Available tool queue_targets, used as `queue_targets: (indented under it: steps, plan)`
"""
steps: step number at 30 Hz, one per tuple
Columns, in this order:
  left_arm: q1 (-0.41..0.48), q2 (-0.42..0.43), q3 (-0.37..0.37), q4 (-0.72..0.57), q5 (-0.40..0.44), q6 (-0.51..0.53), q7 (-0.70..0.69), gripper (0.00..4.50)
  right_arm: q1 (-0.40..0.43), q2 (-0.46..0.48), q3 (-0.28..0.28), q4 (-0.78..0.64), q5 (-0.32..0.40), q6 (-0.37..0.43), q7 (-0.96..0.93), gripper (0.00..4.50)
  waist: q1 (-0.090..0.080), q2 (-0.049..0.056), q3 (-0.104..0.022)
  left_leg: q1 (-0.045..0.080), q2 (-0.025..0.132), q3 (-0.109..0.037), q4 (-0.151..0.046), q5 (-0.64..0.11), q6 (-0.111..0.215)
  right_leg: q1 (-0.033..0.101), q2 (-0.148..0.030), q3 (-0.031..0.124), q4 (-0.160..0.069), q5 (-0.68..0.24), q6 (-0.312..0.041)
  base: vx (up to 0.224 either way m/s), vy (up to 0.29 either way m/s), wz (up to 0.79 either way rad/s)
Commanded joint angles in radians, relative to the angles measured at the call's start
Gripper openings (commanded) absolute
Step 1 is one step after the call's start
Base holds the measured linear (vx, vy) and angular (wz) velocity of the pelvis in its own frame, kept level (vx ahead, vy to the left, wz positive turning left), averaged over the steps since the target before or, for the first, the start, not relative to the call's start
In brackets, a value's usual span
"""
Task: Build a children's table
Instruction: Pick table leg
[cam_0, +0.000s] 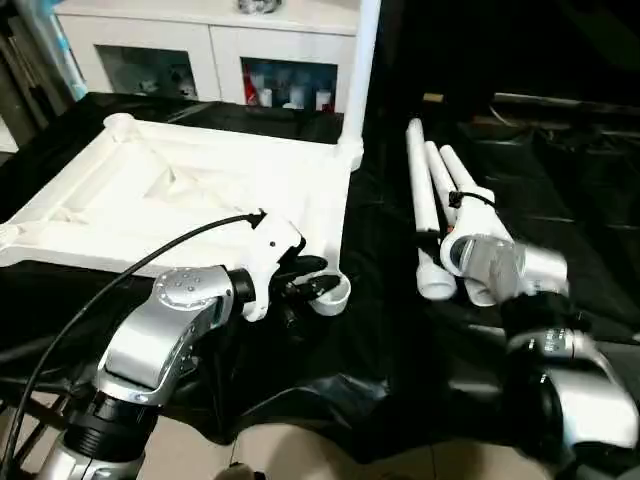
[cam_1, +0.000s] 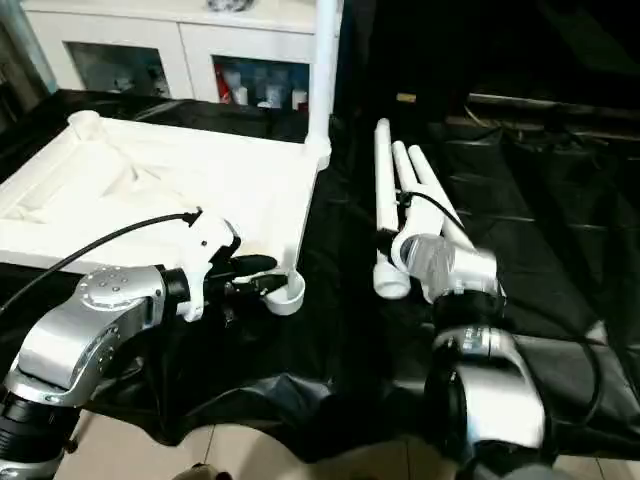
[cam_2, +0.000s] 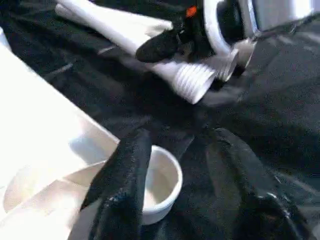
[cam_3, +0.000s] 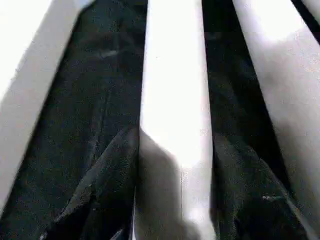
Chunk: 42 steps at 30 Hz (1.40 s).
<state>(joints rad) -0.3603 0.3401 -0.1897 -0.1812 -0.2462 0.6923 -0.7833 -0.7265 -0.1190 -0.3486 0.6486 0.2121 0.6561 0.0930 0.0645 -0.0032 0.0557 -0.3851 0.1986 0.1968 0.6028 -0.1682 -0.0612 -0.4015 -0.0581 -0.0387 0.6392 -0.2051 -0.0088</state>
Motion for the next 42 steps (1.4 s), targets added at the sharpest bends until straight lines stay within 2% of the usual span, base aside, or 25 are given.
queue_targets:
  steps: [1,2,5,6,10,11,13,15,16,18,19,20,21,22,23,25,27,32,37,39,42]
  plan:
    - [-0.015,-0.016,0.017,-0.015,-0.029,0.007,-0.006,2.42,0.033,0.02,-0.013,-0.108,0.045,-0.068,0.037,1.85,0.004,0.007,-0.074,0.023,0.021,-0.014,-0.062,-0.154,-0.037,0.048,-0.061,0.038,-0.072,-0.056,-0.179,0.0,0.0,0.0]
    - [-0.024,-0.042,0.032,-0.001,-0.028,-0.013,0.022,2.46,0.08,0.048,-0.006,-0.202,0.065,-0.125,0.07,1.85,0.003,0.005,-0.073,0.021,0.024,-0.014,-0.064,-0.161,-0.029,0.048,-0.063,0.039,-0.074,-0.059,-0.173,0.0,0.0,0.0]
    - [-0.048,-0.098,0.082,0.032,-0.045,-0.044,0.085,2.75,0.137,0.076,0.008,-0.306,0.082,-0.187,0.086,1.84,0.003,0.005,-0.072,0.021,0.024,-0.016,-0.065,-0.155,-0.02,0.048,-0.062,0.039,-0.076,-0.063,-0.171,0.0,0.0,0.0]
    - [-0.057,-0.115,0.101,0.039,-0.06,-0.049,0.098,2.85,0.155,0.084,0.011,-0.339,0.09,-0.203,0.094,1.84,0.002,0.001,-0.07,0.021,0.022,-0.014,-0.065,-0.16,-0.022,0.048,-0.061,0.04,-0.079,-0.082,-0.167,0.0,0.0,0.0]
    - [-0.093,-0.181,0.173,0.06,-0.126,-0.026,0.149,3.19,0.219,0.121,0.026,-0.469,0.153,-0.239,0.178,1.84,0.003,0.002,-0.07,0.02,0.022,-0.016,-0.066,-0.172,-0.013,0.047,-0.062,0.04,-0.082,-0.112,-0.155,0.0,0.0,0.0]
    - [-0.098,-0.201,0.185,0.066,-0.129,-0.067,0.165,3.28,0.237,0.129,0.031,-0.502,0.168,-0.25,0.196,1.84,0.003,0.001,-0.069,0.018,0.023,-0.017,-0.066,-0.168,-0.009,0.049,-0.063,0.04,-0.082,-0.109,-0.155,0.0,0.0,0.0]
    - [-0.105,-0.231,0.202,0.063,-0.136,-0.091,0.192,3.42,0.259,0.13,0.044,-0.541,0.181,-0.259,0.229,1.84,0.001,-0.005,-0.068,0.016,0.023,-0.017,-0.066,-0.164,0.001,0.049,-0.063,0.04,-0.085,-0.116,-0.152,0.0,0.0,0.0]
    - [-0.12,-0.25,0.217,0.067,-0.156,-0.063,0.204,3.51,0.274,0.134,0.05,-0.567,0.197,-0.266,0.254,1.84,0.003,-0.007,-0.069,0.016,0.023,-0.017,-0.066,-0.155,0.01,0.048,-0.063,0.04,-0.085,-0.122,-0.15,0.0,0.0,0.0]
    - [-0.142,-0.279,0.241,0.087,-0.167,-0.062,0.242,3.74,0.287,0.137,0.058,-0.598,0.227,-0.256,0.287,1.84,0.003,-0.005,-0.069,0.017,0.023,-0.016,-0.065,-0.156,0.01,0.046,-0.062,0.04,-0.085,-0.127,-0.149,0.0,0.0,0.0]
    - [-0.183,-0.328,0.284,0.129,-0.189,-0.076,0.301,3.8,0.313,0.136,0.084,-0.661,0.279,-0.229,0.348,1.84,0.005,-0.009,-0.067,0.016,0.023,-0.015,-0.064,-0.167,0.018,0.049,-0.063,0.04,-0.089,-0.139,-0.146,0.0,0.0,0.0]
    - [-0.185,-0.328,0.284,0.13,-0.189,-0.073,0.303,3.83,0.314,0.136,0.085,-0.662,0.28,-0.228,0.35,1.84,0.009,-0.008,-0.067,0.017,0.023,-0.017,-0.064,-0.164,0.02,0.049,-0.064,0.04,-0.09,-0.141,-0.142,0.0,0.0,0.0]
    - [-0.216,-0.332,0.294,0.149,-0.194,-0.009,0.332,3.89,0.329,0.127,0.111,-0.693,0.303,-0.214,0.396,1.84,0.008,-0.009,-0.067,0.015,0.023,-0.018,-0.065,-0.157,0.023,0.049,-0.062,0.039,-0.088,-0.136,-0.14,0.0,0.0,0.0]
    - [-0.229,-0.342,0.302,0.149,-0.225,0.013,0.322,4.16,0.338,0.121,0.126,-0.71,0.315,-0.203,0.423,1.84,0.008,-0.012,-0.068,0.013,0.023,-0.018,-0.064,-0.149,0.026,0.05,-0.063,0.038,-0.086,-0.128,-0.139,0.0,0.0,0.0]
    - [-0.238,-0.351,0.309,0.148,-0.251,0.025,0.314,4.25,0.343,0.115,0.139,-0.719,0.32,-0.195,0.441,1.84,0.009,-0.017,-0.067,0.015,0.023,-0.017,-0.065,-0.144,0.03,0.049,-0.064,0.038,-0.088,-0.131,-0.14,0.0,0.0,0.0]
    - [-0.254,-0.372,0.325,0.157,-0.29,0.039,0.324,4.25,0.354,0.105,0.157,-0.735,0.33,-0.183,0.464,1.84,0.013,-0.016,-0.069,0.013,0.023,-0.018,-0.063,-0.125,0.033,0.051,-0.066,0.038,-0.084,-0.118,-0.149,0.0,0.0,0.0]
    - [-0.256,-0.376,0.328,0.161,-0.293,0.041,0.328,4.44,0.355,0.103,0.159,-0.737,0.331,-0.181,0.468,1.84,0.016,-0.014,-0.07,0.012,0.023,-0.017,-0.061,-0.11,0.039,0.05,-0.065,0.039,-0.084,-0.092,-0.159,0.0,0.0,0.0]
    - [-0.277,-0.399,0.343,0.191,-0.318,0.05,0.347,4.5,0.367,0.086,0.188,-0.757,0.343,-0.158,0.502,1.84,0.022,-0.022,-0.07,0.012,0.024,-0.016,-0.06,-0.105,0.048,0.052,-0.066,0.038,-0.084,-0.088,-0.163,0.0,0.0,0.0]
    - [-0.289,-0.446,0.374,0.185,-0.393,0.087,0.361,4.5,0.38,0.06,0.226,-0.768,0.346,-0.145,0.534,1.84,0.03,-0.025,-0.068,0.012,0.026,-0.016,-0.061,-0.106,0.042,0.051,-0.069,0.038,-0.085,-0.101,-0.162,0.0,0.0,0.0]
    - [-0.287,-0.448,0.368,0.192,-0.396,0.098,0.381,4.5,0.391,0.029,0.27,-0.78,0.326,-0.14,0.559,1.84,0.032,-0.027,-0.068,0.013,0.027,-0.018,-0.062,-0.107,0.039,0.051,-0.068,0.038,-0.087,-0.106,-0.145,0.0,0.0,0.0]
    - [-0.294,-0.453,0.379,0.206,-0.392,0.099,0.418,4.22,0.39,0.004,0.313,-0.766,0.267,-0.155,0.544,1.84,0.031,-0.03,-0.067,0.012,0.027,-0.018,-0.063,-0.11,0.03,0.051,-0.069,0.038,-0.088,-0.113,-0.141,0.0,0.0,0.0]
    - [-0.299,-0.459,0.389,0.215,-0.39,0.1,0.448,3.96,0.387,-0.005,0.331,-0.754,0.238,-0.161,0.53,1.84,0.03,-0.032,-0.066,0.013,0.027,-0.018,-0.063,-0.115,0.02,0.051,-0.069,0.039,-0.088,-0.116,-0.14,0.0,0.0,0.0]
